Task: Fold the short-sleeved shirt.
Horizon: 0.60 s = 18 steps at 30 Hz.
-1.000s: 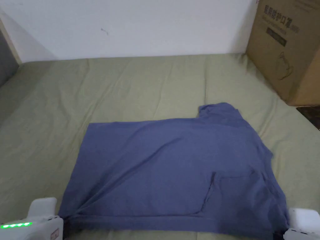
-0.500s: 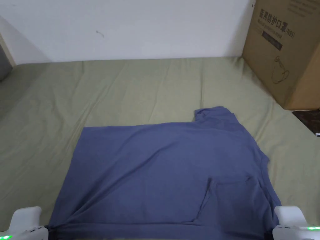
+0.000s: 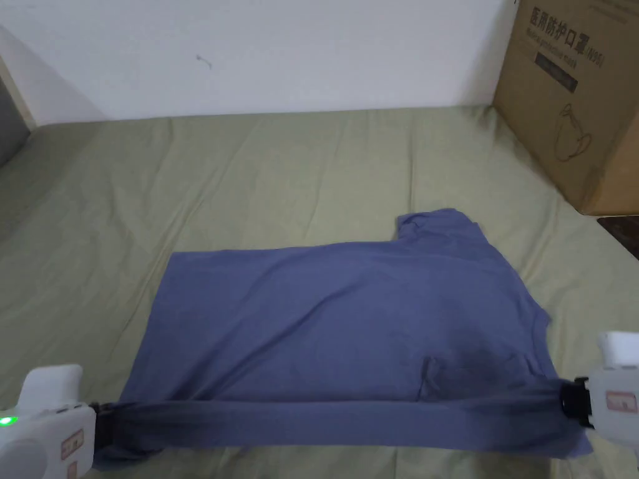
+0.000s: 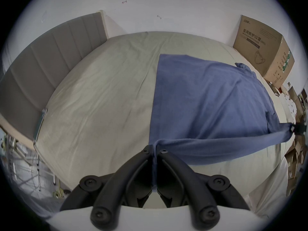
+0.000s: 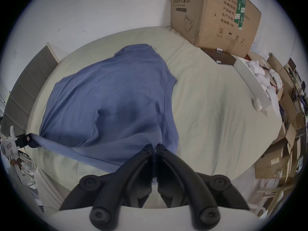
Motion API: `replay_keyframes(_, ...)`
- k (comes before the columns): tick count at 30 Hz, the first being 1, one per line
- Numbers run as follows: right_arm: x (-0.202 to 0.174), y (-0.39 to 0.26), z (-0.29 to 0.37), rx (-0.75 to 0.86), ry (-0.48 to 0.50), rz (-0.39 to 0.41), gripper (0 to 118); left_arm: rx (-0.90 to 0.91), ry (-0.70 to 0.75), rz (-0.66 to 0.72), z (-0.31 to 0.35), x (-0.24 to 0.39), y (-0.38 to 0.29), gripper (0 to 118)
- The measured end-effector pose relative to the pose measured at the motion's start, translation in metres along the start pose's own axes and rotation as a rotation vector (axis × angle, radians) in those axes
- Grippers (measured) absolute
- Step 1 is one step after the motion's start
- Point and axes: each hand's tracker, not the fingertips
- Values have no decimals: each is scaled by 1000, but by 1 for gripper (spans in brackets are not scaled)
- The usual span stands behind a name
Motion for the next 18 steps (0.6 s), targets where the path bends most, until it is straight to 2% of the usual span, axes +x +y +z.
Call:
replay_keyframes(2,-3,28,-21,-19,-13,18,2,-15,15,-58,-17,4,23,3)
replay_keyframes(6,-11,67,-73,-84,-57,-16,2,-59,12,-111,-61,12,58,3)
replay_keyframes(7,-13,72,-84,-91,-50,-15,2,-52,8,-127,-70,14,62,7)
replay_keyframes(8,-14,75,-94,-109,-56,-29,8,-55,20,-126,-76,16,67,27)
replay_keyframes(9,-17,76,-100,-118,-69,-38,23,-63,44,-121,-79,17,71,53)
replay_keyframes(10,-18,75,-102,-122,-78,-32,52,-75,50,-114,-80,16,73,81)
replay_keyframes(11,-20,73,-101,-127,-93,-22,91,-70,41,-88,-76,12,73,102)
replay_keyframes(12,-20,70,-97,-119,-80,-12,101,-38,10,-51,-71,7,72,105)
replay_keyframes(15,-18,59,-70,-57,-52,14,98,-25,-4,-9,-54,-6,64,102)
replay_keyframes(16,-19,54,-61,-53,-69,18,92,-27,-8,1,-43,-8,60,96)
replay_keyframes(18,-16,39,-41,6,-80,38,55,6,-38,47,-25,-14,44,50)
